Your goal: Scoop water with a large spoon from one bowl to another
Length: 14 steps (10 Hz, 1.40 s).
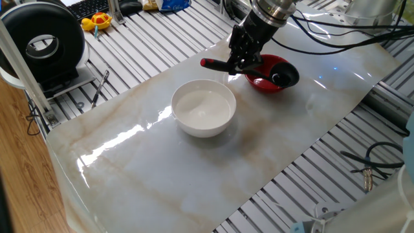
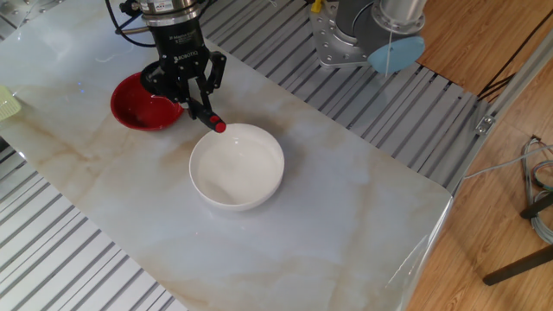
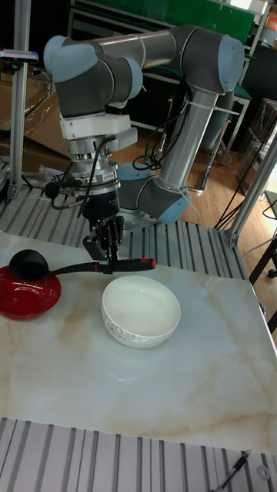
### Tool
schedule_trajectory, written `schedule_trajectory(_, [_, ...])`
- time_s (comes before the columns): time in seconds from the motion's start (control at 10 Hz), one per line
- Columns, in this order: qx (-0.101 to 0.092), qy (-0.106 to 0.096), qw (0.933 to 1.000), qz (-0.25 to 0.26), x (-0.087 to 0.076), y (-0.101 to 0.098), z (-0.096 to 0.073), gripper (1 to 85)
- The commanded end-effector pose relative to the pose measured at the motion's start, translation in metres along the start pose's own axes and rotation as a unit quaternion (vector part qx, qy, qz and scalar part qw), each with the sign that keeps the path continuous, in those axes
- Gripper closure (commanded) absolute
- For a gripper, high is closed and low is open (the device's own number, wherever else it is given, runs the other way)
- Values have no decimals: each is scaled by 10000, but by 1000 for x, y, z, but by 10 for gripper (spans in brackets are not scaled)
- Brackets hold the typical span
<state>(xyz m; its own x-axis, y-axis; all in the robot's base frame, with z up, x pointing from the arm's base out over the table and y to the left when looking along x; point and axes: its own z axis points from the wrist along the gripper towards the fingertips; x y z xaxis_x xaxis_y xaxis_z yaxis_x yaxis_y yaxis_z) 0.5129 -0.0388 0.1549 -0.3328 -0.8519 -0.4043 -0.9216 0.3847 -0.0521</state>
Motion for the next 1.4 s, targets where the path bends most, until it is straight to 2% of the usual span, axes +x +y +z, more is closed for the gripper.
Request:
schedule_trajectory(0.0, [46, 73, 9999, -77, 3, -1, -6, 843])
schedule_trajectory(0.3, [-12, 94, 10000, -30, 1, 3, -9, 843])
schedule_trajectory(0.8, [-236, 17, 9995, 191, -4, 14, -9, 843])
schedule_trajectory(1.3, [-217, 66, 9997, 112, -2, 13, -9, 843])
